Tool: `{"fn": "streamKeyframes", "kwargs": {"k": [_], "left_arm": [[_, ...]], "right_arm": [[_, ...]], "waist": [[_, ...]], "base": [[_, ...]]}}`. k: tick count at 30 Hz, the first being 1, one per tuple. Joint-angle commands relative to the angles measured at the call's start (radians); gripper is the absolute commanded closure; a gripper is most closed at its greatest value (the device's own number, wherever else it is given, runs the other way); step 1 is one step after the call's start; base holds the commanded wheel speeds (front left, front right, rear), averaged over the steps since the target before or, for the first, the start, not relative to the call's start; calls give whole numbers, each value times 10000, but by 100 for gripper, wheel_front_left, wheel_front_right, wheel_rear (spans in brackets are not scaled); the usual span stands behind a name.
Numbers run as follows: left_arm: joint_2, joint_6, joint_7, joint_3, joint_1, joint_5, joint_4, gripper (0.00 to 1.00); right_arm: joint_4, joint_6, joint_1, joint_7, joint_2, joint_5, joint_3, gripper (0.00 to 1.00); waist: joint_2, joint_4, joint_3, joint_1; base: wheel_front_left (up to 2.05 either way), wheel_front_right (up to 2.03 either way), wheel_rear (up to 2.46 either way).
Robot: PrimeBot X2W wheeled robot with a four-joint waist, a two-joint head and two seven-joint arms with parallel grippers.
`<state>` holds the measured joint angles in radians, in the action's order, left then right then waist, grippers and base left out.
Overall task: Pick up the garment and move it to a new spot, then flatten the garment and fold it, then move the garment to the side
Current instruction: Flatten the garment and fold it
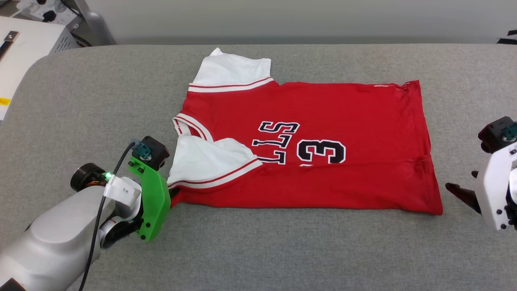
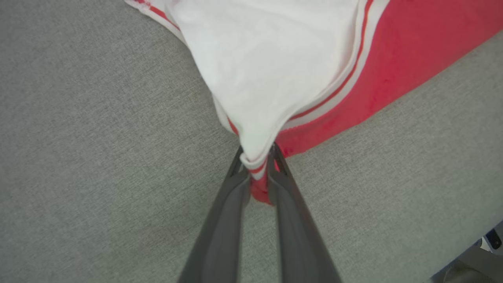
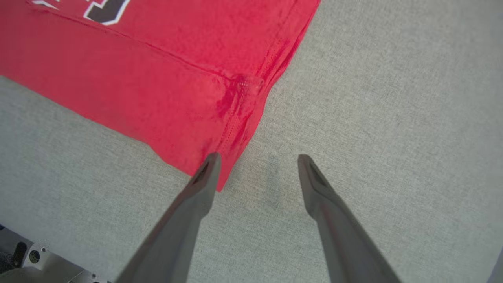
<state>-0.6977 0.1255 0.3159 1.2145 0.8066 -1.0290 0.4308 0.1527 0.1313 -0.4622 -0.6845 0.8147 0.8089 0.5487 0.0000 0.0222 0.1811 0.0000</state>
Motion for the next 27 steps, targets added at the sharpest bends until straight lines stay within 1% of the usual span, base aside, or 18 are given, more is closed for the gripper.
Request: {"fn": "streamKeyframes", "kwargs": {"k": [1, 4, 10, 13, 18, 19, 20, 21, 27], "left_arm": [[5, -82, -122, -14, 208, 100, -82, 100], [36, -137, -178, -27, 354, 218, -189, 100], [42, -176, -290, -57, 555, 365, -260, 100], [61, -170, -359, -59, 597, 400, -207, 100], [181, -152, -551, -113, 532, 284, -23, 100], [188, -147, -593, -113, 504, 270, 17, 100], [186, -139, -644, -110, 459, 251, 70, 100], [178, -133, -692, -113, 410, 223, 119, 100], [86, -92, -968, -131, 43, -17, 349, 100]], "right_arm": [[211, -6, -170, -99, -149, 81, 80, 0], [752, -6, -211, -122, -531, 161, 200, 0], [1942, -6, -352, 389, -1250, -12, 541, 0], [2505, -6, -314, 664, -1487, -103, 923, 0], [3249, -6, -108, 962, -1673, 218, 1501, 0], [3286, -6, -117, 1092, -1686, 292, 1539, 40], [3306, -6, -150, 1316, -1681, 354, 1567, 95], [3316, -6, -178, 1482, -1656, 386, 1603, 100], [3116, -6, -274, 2390, -1343, 552, 1696, 100]], "waist": [[0, 63, 169, 0], [0, 133, 386, 0], [0, 204, 777, 0], [0, 238, 906, 0], [0, 262, 930, 0], [0, 246, 911, 0], [0, 220, 873, 0], [0, 194, 823, 0], [0, 73, 365, 0]], "base": [[0, 0, 0], [0, 0, 0], [0, 0, 0], [0, 0, 0], [0, 0, 0], [0, 0, 0], [0, 0, 0], [0, 0, 0], [0, 0, 0]]}}
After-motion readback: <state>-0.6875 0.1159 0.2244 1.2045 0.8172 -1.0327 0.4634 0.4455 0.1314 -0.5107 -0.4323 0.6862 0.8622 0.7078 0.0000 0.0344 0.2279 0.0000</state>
